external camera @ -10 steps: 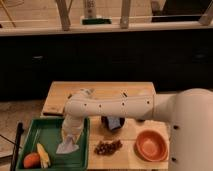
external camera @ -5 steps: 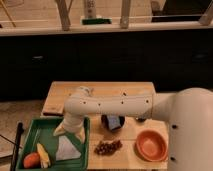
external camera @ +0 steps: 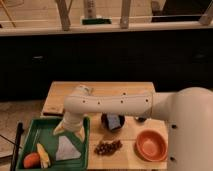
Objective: Place towel in tray
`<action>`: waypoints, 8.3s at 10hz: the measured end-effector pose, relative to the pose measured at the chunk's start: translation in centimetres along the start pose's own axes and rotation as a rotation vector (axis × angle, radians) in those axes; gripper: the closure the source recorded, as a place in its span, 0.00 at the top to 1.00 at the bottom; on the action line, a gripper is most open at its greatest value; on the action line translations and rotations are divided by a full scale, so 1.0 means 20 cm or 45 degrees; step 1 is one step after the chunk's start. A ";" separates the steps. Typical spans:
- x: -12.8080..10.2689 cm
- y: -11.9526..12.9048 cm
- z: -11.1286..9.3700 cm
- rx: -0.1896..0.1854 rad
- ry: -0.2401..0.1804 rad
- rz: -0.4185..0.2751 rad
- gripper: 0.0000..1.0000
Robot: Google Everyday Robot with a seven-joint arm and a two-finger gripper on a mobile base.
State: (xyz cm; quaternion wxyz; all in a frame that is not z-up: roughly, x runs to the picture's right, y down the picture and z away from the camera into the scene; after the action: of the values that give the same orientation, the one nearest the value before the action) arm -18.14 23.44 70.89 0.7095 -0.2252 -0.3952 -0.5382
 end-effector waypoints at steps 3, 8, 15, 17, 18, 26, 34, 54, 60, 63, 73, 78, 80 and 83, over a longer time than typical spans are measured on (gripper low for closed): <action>0.01 0.00 -0.01 -0.004 -0.003 -0.011 0.80; 0.01 0.00 -0.01 -0.011 -0.011 -0.022 0.80; 0.02 0.02 -0.03 -0.002 -0.018 -0.033 0.80; 0.02 0.02 -0.03 0.007 -0.021 -0.035 0.80; 0.02 0.02 -0.03 0.012 -0.023 -0.035 0.80; 0.05 0.02 -0.05 0.048 -0.010 -0.066 0.80; 0.05 0.02 -0.05 0.048 -0.010 -0.066 0.80; 0.05 0.02 -0.05 0.048 -0.012 -0.065 0.80; 0.05 0.02 -0.05 0.048 -0.012 -0.065 0.80; 0.05 0.02 -0.05 0.048 -0.012 -0.065 0.80; 0.05 0.02 -0.05 0.048 -0.011 -0.065 0.80; 0.05 0.02 -0.05 0.048 -0.011 -0.065 0.80; 0.05 0.02 -0.05 0.048 -0.011 -0.065 0.80; 0.05 0.02 -0.05 0.048 -0.011 -0.065 0.80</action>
State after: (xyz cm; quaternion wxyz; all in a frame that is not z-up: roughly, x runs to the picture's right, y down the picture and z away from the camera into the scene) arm -17.27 22.28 71.10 0.6979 -0.2040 -0.4140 -0.5477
